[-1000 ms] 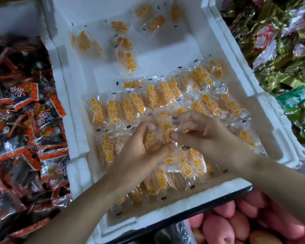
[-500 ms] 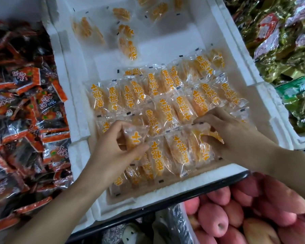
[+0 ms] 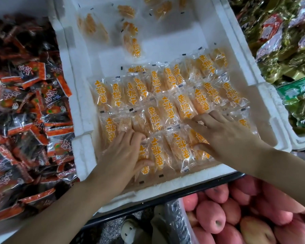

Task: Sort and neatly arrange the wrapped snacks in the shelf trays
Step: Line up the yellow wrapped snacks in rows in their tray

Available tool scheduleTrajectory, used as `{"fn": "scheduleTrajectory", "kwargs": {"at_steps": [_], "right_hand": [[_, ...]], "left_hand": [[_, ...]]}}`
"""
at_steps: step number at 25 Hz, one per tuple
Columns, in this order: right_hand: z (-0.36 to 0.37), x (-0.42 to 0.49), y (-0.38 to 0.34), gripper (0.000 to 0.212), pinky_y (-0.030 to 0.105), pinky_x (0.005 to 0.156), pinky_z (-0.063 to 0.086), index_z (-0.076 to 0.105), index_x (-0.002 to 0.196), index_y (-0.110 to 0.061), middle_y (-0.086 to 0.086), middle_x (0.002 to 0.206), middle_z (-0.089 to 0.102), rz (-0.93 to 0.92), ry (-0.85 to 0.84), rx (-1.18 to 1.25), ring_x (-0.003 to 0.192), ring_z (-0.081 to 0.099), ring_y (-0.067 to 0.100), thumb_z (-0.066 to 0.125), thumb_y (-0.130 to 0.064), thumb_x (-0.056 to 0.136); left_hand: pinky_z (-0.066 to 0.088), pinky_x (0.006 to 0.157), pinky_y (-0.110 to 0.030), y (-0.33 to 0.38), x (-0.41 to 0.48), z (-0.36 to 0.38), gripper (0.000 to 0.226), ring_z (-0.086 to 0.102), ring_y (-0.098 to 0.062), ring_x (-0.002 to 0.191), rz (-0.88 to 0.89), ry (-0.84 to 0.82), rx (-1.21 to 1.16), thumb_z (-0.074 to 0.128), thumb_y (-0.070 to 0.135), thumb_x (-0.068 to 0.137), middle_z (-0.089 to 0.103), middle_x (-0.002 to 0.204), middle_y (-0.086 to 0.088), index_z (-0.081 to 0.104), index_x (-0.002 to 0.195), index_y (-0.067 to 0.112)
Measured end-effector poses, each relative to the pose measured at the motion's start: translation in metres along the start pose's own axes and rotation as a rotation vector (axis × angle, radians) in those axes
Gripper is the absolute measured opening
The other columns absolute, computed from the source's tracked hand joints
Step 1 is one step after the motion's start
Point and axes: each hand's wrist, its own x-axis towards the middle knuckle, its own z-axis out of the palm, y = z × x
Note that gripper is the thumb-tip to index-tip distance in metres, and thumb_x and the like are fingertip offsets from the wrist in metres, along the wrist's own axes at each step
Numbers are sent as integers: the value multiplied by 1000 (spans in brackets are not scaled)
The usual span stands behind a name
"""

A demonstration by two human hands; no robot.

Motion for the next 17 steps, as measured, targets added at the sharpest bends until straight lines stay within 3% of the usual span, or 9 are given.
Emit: {"fn": "scheduleTrajectory", "kwargs": {"at_steps": [3, 6, 11, 13, 17], "right_hand": [[2, -5, -1, 60, 41, 72, 55, 46, 130, -8, 8, 111, 59, 9, -22, 8, 96, 59, 30, 55, -41, 80], [-3, -1, 3, 52, 43, 74, 55, 51, 124, -10, 9, 117, 57, 8, -24, 29, 100, 60, 30, 40, -47, 88], [-22, 58, 24, 40, 41, 81, 50, 54, 118, -9, 9, 112, 56, 28, 202, 157, 98, 57, 29, 36, -36, 94], [-21, 102, 38, 36, 36, 89, 40, 53, 120, -7, 12, 113, 55, 73, 263, 186, 101, 55, 32, 39, -29, 95], [-1, 192, 62, 43, 33, 100, 28, 37, 138, -9, 13, 135, 42, 220, 167, 339, 122, 40, 32, 46, -20, 97]], "left_hand": [[53, 66, -36, -5, -6, 9, 66, 54, -23, 79, 22, 47, 213, 20, 59, 93, 53, 92, -9, 51, 113, 4], [44, 71, -37, -8, -6, 3, 67, 52, -25, 82, 14, 57, 246, 12, 56, 98, 52, 95, -9, 54, 110, 4], [34, 82, -34, -24, 35, -22, 44, 49, -26, 92, 17, 242, 106, 32, 43, 95, 52, 104, -8, 54, 113, 9], [35, 86, -37, -39, 72, -30, 44, 50, -29, 95, -44, 305, 112, 33, 40, 94, 52, 106, -12, 53, 115, 7], [33, 98, -44, -76, 147, -35, 40, 43, -36, 116, -265, 293, 0, 41, 29, 99, 46, 126, -18, 46, 131, 5]]}}
